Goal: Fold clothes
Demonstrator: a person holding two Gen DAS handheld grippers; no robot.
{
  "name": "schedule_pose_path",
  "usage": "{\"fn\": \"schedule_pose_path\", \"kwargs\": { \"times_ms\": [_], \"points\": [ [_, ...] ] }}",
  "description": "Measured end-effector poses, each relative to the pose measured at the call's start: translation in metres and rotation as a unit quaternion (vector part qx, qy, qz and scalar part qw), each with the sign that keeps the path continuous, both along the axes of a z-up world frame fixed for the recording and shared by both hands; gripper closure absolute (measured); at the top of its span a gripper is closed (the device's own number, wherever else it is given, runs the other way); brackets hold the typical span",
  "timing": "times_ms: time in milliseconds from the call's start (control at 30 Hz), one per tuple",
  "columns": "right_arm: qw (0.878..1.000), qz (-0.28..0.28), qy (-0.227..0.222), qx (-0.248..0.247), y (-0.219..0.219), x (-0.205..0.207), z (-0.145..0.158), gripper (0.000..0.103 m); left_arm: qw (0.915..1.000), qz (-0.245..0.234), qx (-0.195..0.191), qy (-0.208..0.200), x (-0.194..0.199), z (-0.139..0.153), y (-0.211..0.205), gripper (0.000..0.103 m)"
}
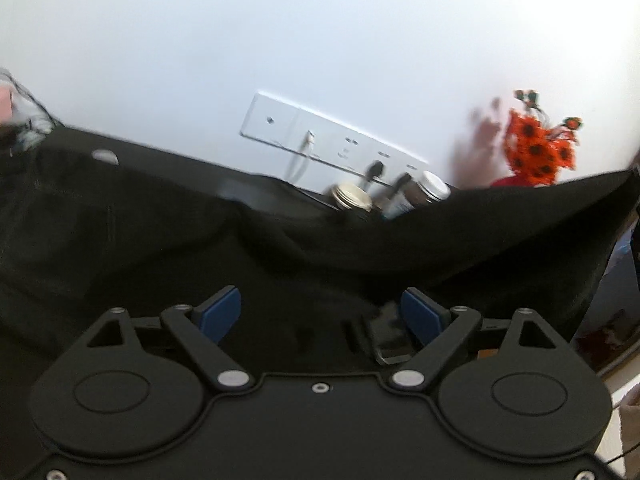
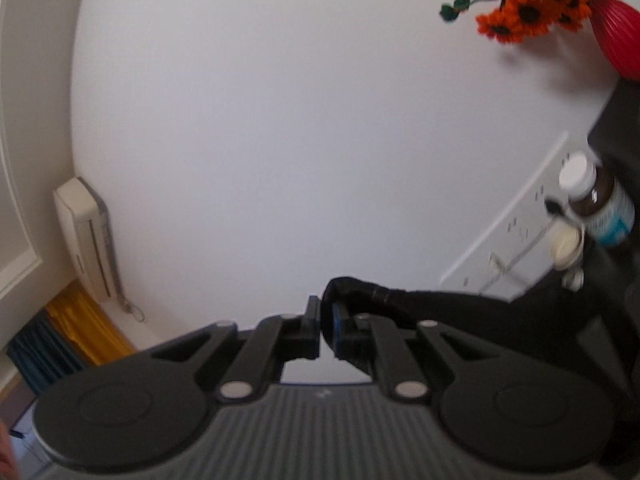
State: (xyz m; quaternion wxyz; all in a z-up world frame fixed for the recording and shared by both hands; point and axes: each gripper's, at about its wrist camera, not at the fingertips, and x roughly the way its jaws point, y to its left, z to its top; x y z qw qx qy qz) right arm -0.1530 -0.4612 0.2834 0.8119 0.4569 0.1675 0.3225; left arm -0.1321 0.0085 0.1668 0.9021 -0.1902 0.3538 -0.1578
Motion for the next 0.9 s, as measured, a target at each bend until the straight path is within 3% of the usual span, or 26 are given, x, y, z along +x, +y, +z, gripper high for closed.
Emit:
{"fn": "schedule_pose_path", "kwargs": {
  "times_ms": [200, 300, 400, 533, 667, 800, 900],
  "points": [
    [0.997, 0.064, 0.03, -0.018, 0.035, -0.029, 0.021, 0.096, 0.9953, 0.046, -0.058, 0.063, -0.036, -0.039, 0.0, 0.014],
    [0.998, 0.065, 0.014, -0.006, 0.028, -0.028, 0.028, 0.097, 0.9944, 0.065, -0.061, 0.058, -0.053, -0.035, -0.003, 0.014],
    [0.993, 0.064, 0.086, -0.046, -0.009, -0.01, -0.027, 0.097, 0.9952, 0.081, -0.026, 0.049, -0.064, -0.029, -0.018, 0.014],
    [0.977, 0.061, 0.18, -0.1, -0.057, 0.013, -0.1, 0.097, 0.993, 0.105, 0.019, 0.051, -0.075, -0.033, -0.06, 0.013],
    [0.949, 0.058, 0.272, -0.152, -0.105, 0.036, -0.173, 0.095, 0.9859, 0.14, 0.06, 0.069, -0.079, -0.056, -0.128, 0.013],
    [0.91, 0.056, 0.357, -0.202, -0.153, 0.059, -0.244, 0.092, 0.9745, 0.17, 0.089, 0.116, -0.074, -0.086, -0.209, 0.013],
    [0.903, 0.093, 0.346, -0.238, -0.182, 0.067, -0.25, 0.077, 0.9704, 0.16, 0.114, 0.14, -0.074, -0.094, -0.264, 0.015]
  ]
}}
